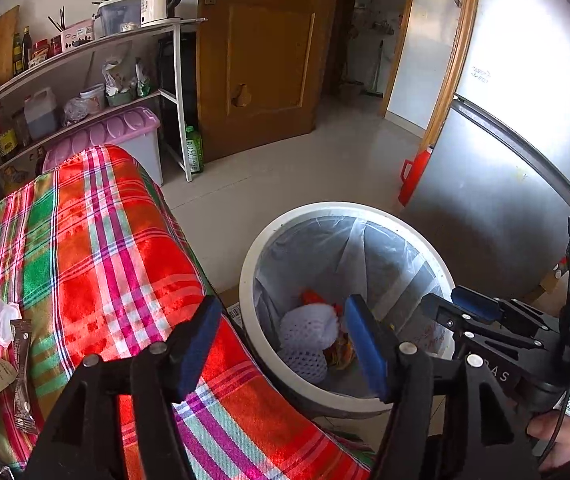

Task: Collect trash
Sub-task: 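Open both grippers to drop the foam net and gold wrapper into the bin, then move both tools back over the table toward the remaining wrappers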

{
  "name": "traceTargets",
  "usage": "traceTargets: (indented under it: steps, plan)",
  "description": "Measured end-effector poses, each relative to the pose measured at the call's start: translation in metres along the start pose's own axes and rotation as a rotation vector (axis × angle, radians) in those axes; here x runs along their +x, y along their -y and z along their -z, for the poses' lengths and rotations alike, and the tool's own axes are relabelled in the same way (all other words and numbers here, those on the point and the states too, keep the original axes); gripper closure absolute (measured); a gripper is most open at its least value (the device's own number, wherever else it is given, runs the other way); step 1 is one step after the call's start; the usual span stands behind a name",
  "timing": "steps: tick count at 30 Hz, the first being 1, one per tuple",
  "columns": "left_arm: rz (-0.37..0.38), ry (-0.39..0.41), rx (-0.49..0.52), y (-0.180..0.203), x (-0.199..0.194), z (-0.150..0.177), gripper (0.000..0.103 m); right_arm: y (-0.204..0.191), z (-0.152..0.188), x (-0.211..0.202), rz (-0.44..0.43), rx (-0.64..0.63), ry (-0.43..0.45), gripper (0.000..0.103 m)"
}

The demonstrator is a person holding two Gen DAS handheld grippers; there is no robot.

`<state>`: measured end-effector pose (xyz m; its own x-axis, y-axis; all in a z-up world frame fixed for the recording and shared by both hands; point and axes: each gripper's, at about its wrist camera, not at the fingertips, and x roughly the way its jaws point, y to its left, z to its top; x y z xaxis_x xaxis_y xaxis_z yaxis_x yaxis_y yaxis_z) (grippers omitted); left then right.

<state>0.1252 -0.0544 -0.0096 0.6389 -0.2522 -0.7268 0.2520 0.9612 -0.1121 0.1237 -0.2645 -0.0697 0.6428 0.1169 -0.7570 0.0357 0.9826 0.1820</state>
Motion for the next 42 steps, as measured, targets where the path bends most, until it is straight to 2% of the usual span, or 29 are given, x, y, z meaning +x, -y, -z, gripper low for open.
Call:
traceTargets:
  steps: [8,25,42]
  plan:
    - [-0.001,0.023,-0.016,-0.009,-0.017,0.005,0.032,-0.008,0.001,-0.015,-0.003,-0.005,0.029,0.055]
    - [-0.052,0.107,-0.072,-0.051,-0.073,0.026,0.030,-0.055,0.012,-0.047,-0.058,-0.056,0.096,0.055]
    - [-0.191,0.150,-0.235,-0.145,-0.126,0.079,0.029,-0.144,0.029,-0.051,-0.191,-0.167,0.096,0.055]
